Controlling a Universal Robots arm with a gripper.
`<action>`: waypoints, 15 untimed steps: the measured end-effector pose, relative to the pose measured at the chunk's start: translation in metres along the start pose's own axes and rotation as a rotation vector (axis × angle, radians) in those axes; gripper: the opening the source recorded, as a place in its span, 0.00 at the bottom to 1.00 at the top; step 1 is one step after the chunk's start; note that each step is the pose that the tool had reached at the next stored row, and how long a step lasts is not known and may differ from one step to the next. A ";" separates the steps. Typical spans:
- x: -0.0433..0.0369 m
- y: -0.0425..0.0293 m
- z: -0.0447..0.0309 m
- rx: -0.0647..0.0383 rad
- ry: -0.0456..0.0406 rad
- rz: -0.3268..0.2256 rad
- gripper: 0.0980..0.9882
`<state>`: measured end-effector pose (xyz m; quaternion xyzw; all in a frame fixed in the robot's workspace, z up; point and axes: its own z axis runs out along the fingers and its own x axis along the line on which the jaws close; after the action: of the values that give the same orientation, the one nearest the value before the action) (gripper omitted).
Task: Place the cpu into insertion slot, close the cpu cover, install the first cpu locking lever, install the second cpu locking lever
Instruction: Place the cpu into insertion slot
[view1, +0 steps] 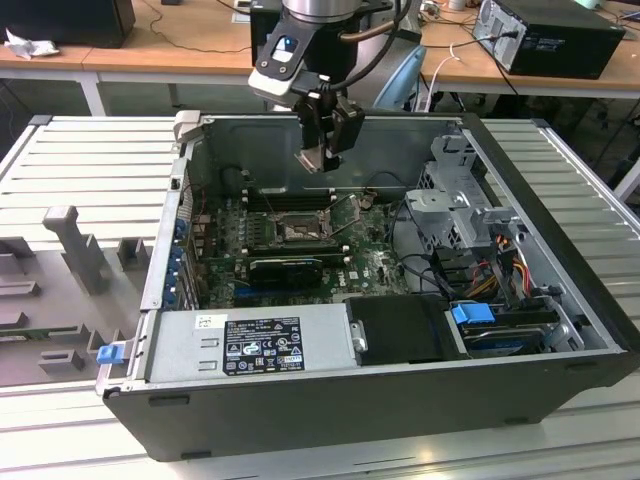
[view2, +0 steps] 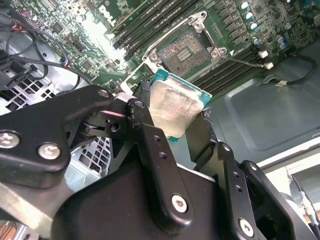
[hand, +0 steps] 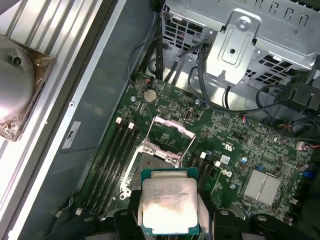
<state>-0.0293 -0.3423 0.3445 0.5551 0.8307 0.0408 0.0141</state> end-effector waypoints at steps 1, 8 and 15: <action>0.0000 -0.0001 0.0000 0.000 -0.0004 0.005 0.48; 0.0000 -0.0003 0.0021 -0.003 -0.0099 0.119 0.48; 0.0026 -0.0068 0.0037 -0.004 -0.0163 0.191 0.48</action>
<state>-0.0363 -0.3423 0.3403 0.6320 0.7738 0.0392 0.0180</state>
